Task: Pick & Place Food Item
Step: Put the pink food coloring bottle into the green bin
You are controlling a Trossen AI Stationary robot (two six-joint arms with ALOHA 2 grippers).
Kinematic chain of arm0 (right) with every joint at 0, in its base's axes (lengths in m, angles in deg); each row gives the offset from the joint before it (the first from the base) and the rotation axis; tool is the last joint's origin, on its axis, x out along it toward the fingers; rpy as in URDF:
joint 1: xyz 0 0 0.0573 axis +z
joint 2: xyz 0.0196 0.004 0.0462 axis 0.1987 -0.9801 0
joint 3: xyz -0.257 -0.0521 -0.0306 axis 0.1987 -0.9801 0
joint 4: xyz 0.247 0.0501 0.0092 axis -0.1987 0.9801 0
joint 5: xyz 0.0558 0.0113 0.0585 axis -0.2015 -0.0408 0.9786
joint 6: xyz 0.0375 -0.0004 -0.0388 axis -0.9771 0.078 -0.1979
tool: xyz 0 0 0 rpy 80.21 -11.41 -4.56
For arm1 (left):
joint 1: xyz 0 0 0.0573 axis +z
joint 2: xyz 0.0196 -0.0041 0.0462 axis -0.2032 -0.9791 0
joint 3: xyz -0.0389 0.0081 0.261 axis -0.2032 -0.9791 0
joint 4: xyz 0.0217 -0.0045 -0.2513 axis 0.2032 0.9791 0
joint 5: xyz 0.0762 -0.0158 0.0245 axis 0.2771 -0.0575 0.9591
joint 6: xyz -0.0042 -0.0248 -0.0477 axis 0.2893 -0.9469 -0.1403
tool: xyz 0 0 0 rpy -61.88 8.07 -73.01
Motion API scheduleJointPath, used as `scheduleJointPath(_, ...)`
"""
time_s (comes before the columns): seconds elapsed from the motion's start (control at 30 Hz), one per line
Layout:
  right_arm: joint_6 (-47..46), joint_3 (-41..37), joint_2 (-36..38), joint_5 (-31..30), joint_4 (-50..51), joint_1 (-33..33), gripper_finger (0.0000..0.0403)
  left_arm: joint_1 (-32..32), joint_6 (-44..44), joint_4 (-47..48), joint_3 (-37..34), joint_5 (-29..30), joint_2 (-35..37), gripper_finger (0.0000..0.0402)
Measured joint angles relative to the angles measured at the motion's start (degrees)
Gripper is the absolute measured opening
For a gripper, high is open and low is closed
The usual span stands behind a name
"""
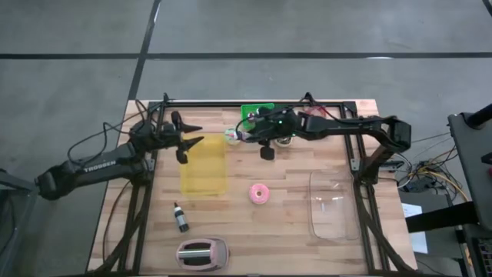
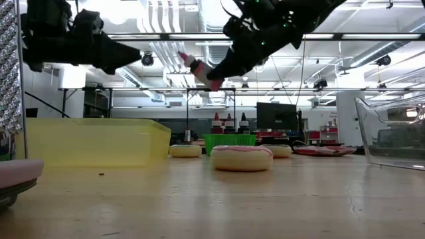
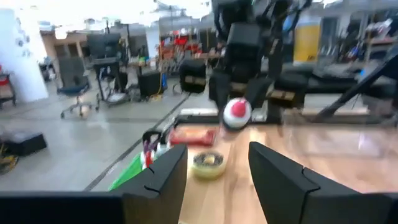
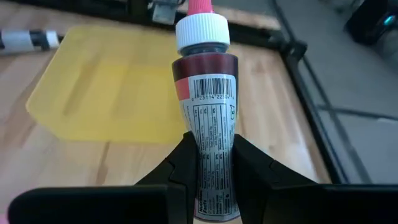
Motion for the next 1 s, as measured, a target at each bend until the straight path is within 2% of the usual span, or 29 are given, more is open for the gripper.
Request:
scheduleJointPath(0.3,-1.3,-5.3,-0.1,1.6,-17.1,-1.1,0.0063,-0.1,-5.7,-8.1,2.6,-4.3,-5.8,0.0174)
scheduleJointPath(0.6,-5.2,-9.8,-0.2,2.6,-33.5,-1.9,0.0063,-0.1,-8.4,-19.3,7.6,-7.7,-16.3,0.0174)
scheduleJointPath(0.77,-7.4,-10.7,-0.2,2.6,-37.3,-2.4,0.0063,-0.3,-8.5,-25.6,10.0,-8.2,-24.2,0.0174)
scheduleJointPath(1.0,-9.6,-11.1,-0.2,2.5,-39.1,-3.1,0.0063,-0.3,-8.4,-26.6,17.8,-10.8,-33.3,0.0174)
